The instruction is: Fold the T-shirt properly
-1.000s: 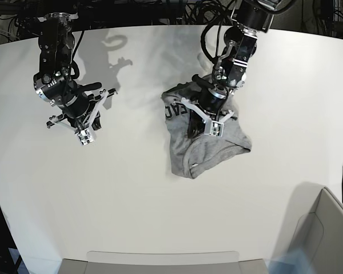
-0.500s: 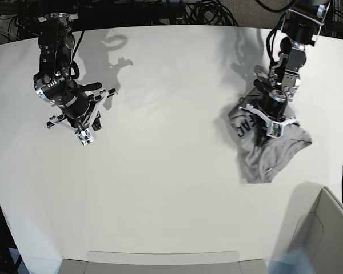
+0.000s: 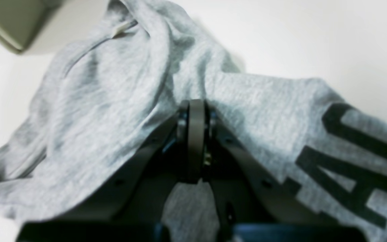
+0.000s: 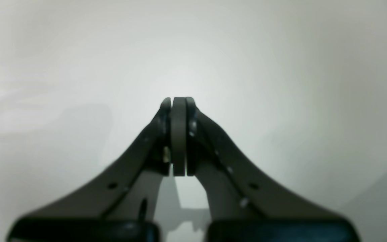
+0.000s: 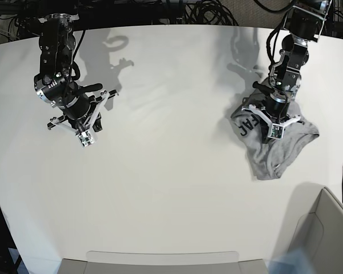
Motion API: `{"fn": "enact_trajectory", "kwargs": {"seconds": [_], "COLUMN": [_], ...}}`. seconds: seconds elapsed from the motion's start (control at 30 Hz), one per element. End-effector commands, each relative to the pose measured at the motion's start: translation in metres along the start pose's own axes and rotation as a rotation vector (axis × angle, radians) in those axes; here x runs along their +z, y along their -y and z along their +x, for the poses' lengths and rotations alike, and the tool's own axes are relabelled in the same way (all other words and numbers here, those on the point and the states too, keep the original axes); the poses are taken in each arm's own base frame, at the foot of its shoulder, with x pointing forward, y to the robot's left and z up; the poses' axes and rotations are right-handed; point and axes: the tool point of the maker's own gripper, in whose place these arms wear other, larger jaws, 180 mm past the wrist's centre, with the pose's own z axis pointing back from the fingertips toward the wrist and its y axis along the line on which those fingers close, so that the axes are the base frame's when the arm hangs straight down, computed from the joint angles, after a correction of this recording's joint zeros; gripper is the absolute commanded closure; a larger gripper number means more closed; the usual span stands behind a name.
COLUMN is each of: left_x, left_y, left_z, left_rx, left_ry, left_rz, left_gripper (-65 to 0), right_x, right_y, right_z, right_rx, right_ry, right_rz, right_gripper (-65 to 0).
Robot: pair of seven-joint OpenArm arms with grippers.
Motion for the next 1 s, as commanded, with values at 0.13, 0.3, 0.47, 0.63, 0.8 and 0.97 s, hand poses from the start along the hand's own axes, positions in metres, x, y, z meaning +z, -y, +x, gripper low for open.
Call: {"fn": "enact_trajectory", "kwargs": {"seconds": [0.13,0.3,0.47,0.63,0.8,0.97], "left_x": [0.02,0.053,0.092,0.127,0.151,0.176], "left_y": [0.026,0.026,0.019,0.016,0.022,0.033], "left_z": [0.084,0.146,0.151,0.094,0.045,0.005], "left_rx": [0.015,0.1,0.143,0.154,0.163,0.172], "left_ry": [0.223,0.406,0.447,0.309,0.175,0.052], "left_rz": [-0.075,-0.046,-0.008,0.019,0.017,0.001], "left_gripper": [0.0,0.0,0.0,0.0,0.0,0.0], "right_x": [0.014,0.026,0.029,0.032,0.039,0.051], "right_y": [0.004,0.004,-0.002,-0.019,-0.05,-0.082], "right_z": [0.028,0.042,0.032,0.01,-0.017,-0.055], "right_rx": [0.027,0.043,0.043,0.026,-0.034,-0.114], "right_ry": [0.1,0.149,0.132,0.122,0.16,0.122], "right_rz": [-0.021,-0.037,-0.027,0.011,0.079,0.138], "right_gripper": [0.0,0.0,0.0,0.0,0.0,0.0]}}
